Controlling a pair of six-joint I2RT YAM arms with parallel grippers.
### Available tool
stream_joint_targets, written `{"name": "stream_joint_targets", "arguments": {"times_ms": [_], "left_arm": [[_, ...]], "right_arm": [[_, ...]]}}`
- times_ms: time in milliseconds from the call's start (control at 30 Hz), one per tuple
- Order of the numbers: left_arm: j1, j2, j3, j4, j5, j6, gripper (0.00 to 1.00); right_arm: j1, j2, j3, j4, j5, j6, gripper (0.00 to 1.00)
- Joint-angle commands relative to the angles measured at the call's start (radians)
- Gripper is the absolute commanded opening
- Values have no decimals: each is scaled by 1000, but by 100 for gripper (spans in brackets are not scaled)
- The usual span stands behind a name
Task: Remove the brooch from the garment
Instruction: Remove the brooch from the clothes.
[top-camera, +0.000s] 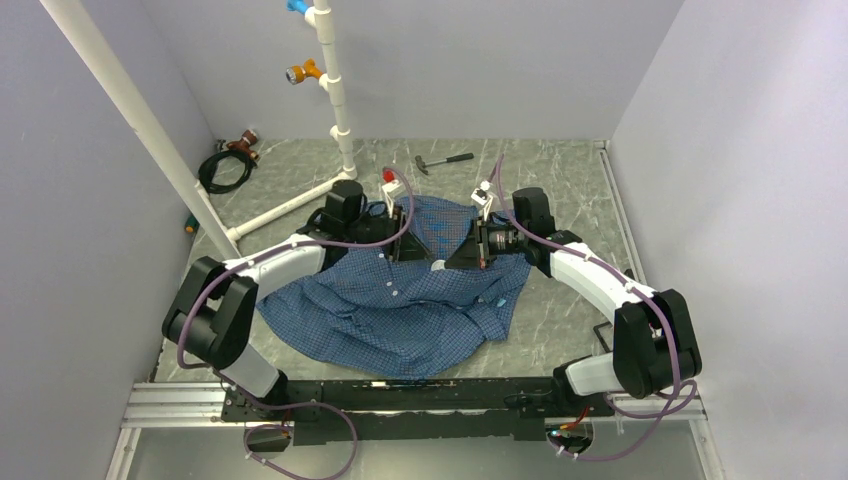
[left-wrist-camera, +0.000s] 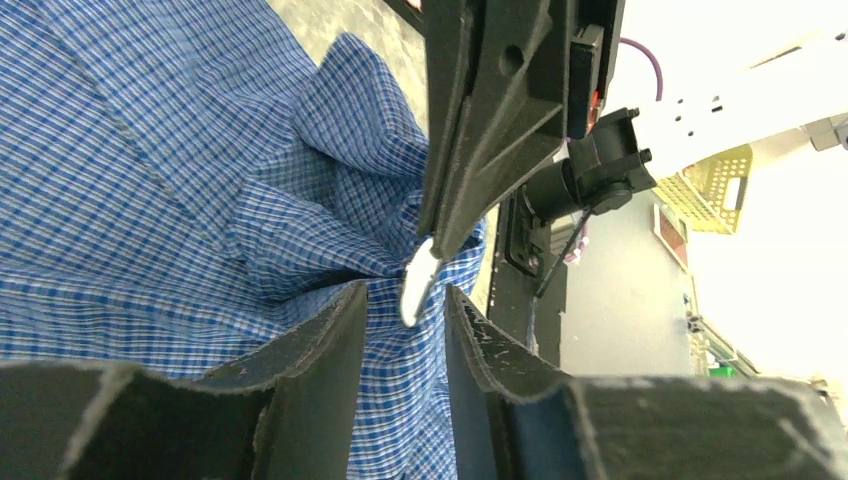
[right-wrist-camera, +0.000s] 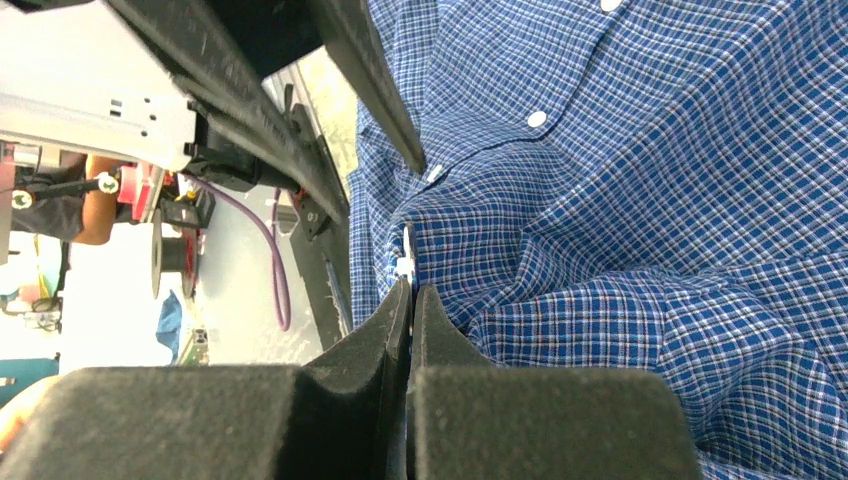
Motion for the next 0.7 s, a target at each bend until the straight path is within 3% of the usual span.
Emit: {"name": "stream_joint_targets", "arguments": {"times_ms": [0,167,333,667], "left_arm": [[40,-49,-30,128,78,47,37],[39,-69,-81,177,95,151,31],[35,-50,-78,183,110,163,27],[-17,-40,-68,166,111,196,29]], "right_arm": [[0,-17,18,28,-60,-48,0],[0,-19,17,47,-95,-50,0],[0,-13,20,64,-119,-52,0],[2,-6,25,72,-134,-46,0]]}}
